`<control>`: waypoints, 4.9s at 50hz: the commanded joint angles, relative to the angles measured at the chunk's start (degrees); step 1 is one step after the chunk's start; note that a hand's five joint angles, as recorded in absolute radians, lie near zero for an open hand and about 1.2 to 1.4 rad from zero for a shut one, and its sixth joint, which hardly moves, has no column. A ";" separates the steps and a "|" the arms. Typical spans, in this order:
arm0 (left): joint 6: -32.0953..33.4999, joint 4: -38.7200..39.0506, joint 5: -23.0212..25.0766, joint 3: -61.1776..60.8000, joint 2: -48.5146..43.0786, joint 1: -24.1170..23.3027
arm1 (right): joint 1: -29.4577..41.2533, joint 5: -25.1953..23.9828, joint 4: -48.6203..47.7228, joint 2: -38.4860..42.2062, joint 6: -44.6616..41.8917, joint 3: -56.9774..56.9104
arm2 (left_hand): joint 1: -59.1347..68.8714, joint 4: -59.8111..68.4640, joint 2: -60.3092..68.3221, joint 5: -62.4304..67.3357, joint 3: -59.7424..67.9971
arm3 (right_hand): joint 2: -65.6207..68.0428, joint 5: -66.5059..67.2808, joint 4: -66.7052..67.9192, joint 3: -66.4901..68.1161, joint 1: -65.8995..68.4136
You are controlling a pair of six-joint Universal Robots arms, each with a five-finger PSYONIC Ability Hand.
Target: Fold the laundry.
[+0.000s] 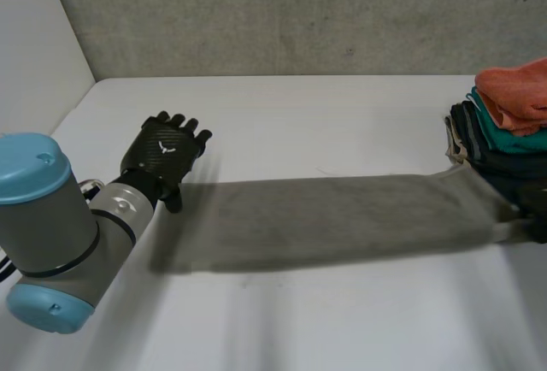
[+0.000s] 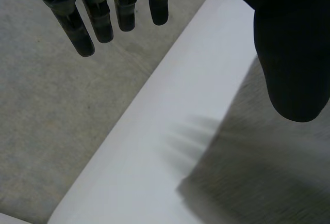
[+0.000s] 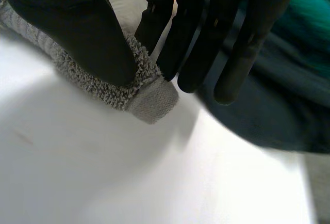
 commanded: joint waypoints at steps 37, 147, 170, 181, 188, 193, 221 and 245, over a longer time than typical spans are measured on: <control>-3.43 0.07 0.18 -8.97 13.05 3.35 | 59.10 -0.63 -9.04 14.49 -11.19 -17.99 | -0.88 -1.43 -1.71 -2.85 -1.97 | -57.38 -55.96 -58.42 -57.76 -53.20; -24.34 -18.73 -0.56 24.60 -2.77 -13.79 | 47.76 6.67 -2.96 0.77 15.20 -5.17 | 1.65 1.10 0.81 -0.32 0.55 | -57.38 -55.96 -58.42 -57.76 -53.20; -24.52 -24.10 18.99 29.35 -3.74 -11.76 | 49.87 6.58 -26.26 9.81 14.84 0.74 | 0.81 0.26 -0.03 -1.16 -0.29 | -45.70 -44.29 -46.75 -46.09 -41.52; -24.52 -24.10 18.99 29.44 -3.57 -11.59 | 49.52 6.41 -28.89 11.14 12.21 -1.37 | 0.81 0.26 -0.03 -1.16 -0.29 | -9.61 -8.19 -10.66 -10.00 -5.43; -24.52 -24.10 19.07 29.53 -3.13 -11.59 | 49.52 6.23 -30.57 11.58 11.15 -3.91 | 0.81 0.26 -0.03 -1.16 -0.29 | 12.62 14.04 11.58 12.24 16.80; -24.52 -24.01 18.90 29.88 -2.60 -10.62 | 48.82 6.49 -30.57 10.52 11.76 -7.69 | 1.14 0.59 0.30 -0.83 0.05 | 12.62 14.04 11.58 12.24 16.80; -24.96 -22.34 17.67 28.21 3.29 -6.93 | -0.74 -11.77 -30.40 10.16 27.49 -36.17 | 1.31 0.76 0.47 -0.66 0.22 | 12.62 14.04 11.58 12.24 16.80; -24.70 -22.34 17.76 27.77 2.76 -7.46 | -11.56 -22.70 -19.78 10.36 28.03 -33.89 | 1.31 0.76 0.47 -0.66 0.21 | -57.38 -55.96 -58.42 -57.76 -53.20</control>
